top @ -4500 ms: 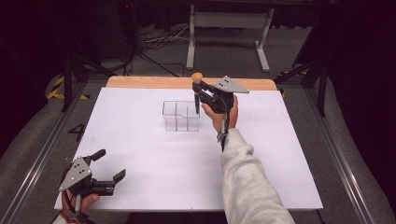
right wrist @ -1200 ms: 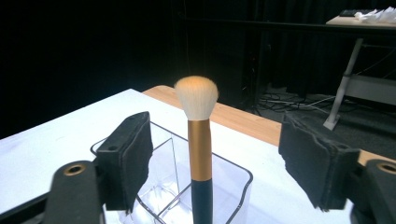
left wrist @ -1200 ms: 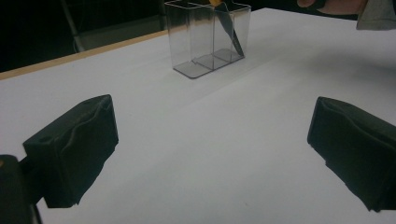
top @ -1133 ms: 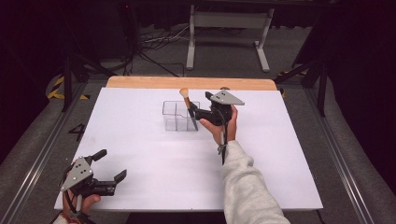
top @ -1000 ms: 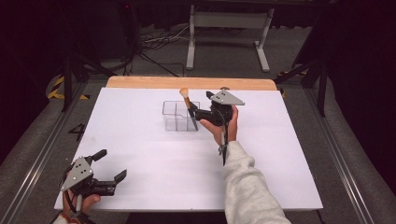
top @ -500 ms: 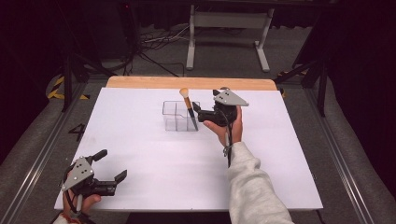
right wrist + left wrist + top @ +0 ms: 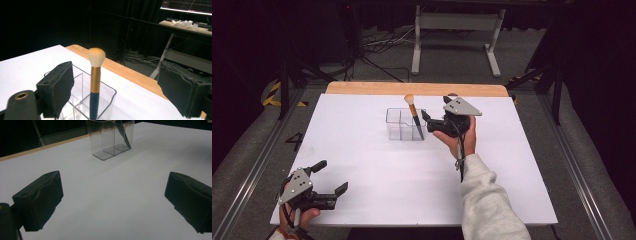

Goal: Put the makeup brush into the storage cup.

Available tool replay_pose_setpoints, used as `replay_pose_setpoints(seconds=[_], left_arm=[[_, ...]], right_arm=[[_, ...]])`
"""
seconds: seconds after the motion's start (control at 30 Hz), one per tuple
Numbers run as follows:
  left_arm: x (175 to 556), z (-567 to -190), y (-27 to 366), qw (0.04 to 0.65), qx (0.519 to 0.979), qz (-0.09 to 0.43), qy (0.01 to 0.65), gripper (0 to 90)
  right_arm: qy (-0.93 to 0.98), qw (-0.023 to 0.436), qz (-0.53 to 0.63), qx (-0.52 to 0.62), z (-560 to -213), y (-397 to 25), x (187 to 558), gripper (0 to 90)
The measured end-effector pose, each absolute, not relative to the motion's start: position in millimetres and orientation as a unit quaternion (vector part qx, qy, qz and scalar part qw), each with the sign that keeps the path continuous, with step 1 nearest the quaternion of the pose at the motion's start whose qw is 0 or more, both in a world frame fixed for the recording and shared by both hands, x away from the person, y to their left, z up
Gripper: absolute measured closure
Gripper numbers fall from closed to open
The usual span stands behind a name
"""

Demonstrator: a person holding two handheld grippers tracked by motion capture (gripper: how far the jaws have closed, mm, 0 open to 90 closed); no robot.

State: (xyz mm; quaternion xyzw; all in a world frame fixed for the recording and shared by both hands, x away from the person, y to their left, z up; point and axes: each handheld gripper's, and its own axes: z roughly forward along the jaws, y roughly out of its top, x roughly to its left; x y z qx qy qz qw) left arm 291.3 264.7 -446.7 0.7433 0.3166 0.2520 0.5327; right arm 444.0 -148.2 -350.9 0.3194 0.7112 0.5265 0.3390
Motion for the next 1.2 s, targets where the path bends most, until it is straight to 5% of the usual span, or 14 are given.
replay_pose_setpoints(seconds=[1.2], left_arm=[[290.7,-446.6,262.3,0.529,0.746,0.252,0.316,2.5]], right_arm=[[0.719,0.346,0.519,0.308,-354.2,-179.0,412.1,15.7]])
